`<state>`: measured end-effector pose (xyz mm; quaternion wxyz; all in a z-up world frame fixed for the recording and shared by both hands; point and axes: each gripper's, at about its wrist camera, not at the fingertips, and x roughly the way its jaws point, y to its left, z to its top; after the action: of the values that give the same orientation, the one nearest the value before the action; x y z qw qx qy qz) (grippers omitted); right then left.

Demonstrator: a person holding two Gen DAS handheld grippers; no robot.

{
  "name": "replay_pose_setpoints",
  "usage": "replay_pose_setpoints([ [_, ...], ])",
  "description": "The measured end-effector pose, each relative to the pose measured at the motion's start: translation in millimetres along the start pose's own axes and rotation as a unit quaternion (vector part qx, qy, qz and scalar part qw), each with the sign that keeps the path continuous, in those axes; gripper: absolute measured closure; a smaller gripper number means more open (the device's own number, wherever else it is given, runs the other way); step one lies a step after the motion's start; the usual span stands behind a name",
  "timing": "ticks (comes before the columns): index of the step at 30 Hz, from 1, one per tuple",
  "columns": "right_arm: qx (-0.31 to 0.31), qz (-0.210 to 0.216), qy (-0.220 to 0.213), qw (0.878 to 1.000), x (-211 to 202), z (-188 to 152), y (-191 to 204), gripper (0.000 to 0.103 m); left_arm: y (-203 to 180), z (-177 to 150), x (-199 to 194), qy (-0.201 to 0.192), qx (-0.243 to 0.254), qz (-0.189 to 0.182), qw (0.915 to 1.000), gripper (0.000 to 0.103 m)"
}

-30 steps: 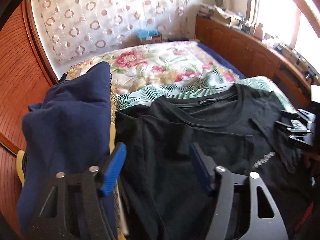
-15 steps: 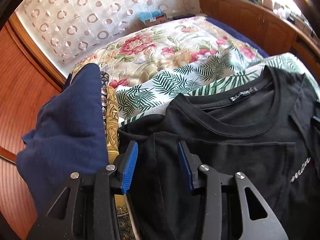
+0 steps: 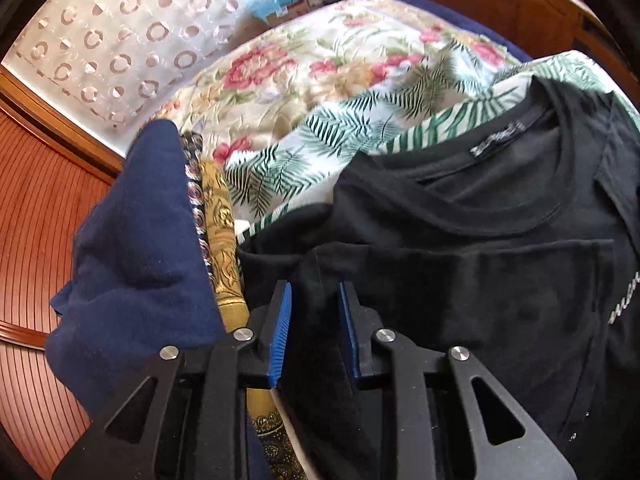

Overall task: Fold small clothes
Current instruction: 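Grasp the collar edge of the black T-shirt with the left gripper, then grasp the shirt edge with the right gripper while the left gripper holds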

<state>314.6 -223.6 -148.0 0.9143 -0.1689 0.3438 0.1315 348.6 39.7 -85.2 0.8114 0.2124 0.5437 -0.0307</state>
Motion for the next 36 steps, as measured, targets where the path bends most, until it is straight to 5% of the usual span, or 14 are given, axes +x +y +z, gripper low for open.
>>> replay_pose_setpoints([
  [7,0.002,0.002,0.000,1.000,0,0,0,0.044,-10,6,6,0.012,0.019,0.005,0.9997,0.074],
  [8,0.002,0.002,0.000,1.000,0,0,0,0.044,-11,5,5,0.011,0.026,0.008,0.9996,0.081],
  [9,0.002,0.002,-0.001,1.000,0,0,0,0.044,-12,5,4,0.010,0.034,0.012,0.9993,0.099],
  [10,0.002,0.004,-0.001,1.000,-1,-1,0,0.044,-12,4,2,0.009,0.035,0.010,0.9993,0.099],
  [13,0.006,0.010,0.000,1.000,-1,-1,-2,0.043,-11,1,-13,-0.020,0.041,0.032,0.9984,0.099],
  [23,0.029,0.048,-0.022,0.998,-15,-1,-20,0.042,29,-21,-88,-0.123,-0.032,0.018,0.9917,0.099],
  [28,0.008,0.052,-0.026,0.998,-21,3,-46,0.042,37,-39,-107,-0.179,-0.076,-0.001,0.9808,0.099],
  [32,-0.002,0.024,0.010,1.000,-1,4,-68,0.042,37,-54,-110,-0.194,-0.088,-0.015,0.9768,0.099],
  [36,0.042,0.064,0.024,0.997,14,10,-92,0.042,39,-64,-107,-0.199,-0.096,-0.026,0.9750,0.099],
])
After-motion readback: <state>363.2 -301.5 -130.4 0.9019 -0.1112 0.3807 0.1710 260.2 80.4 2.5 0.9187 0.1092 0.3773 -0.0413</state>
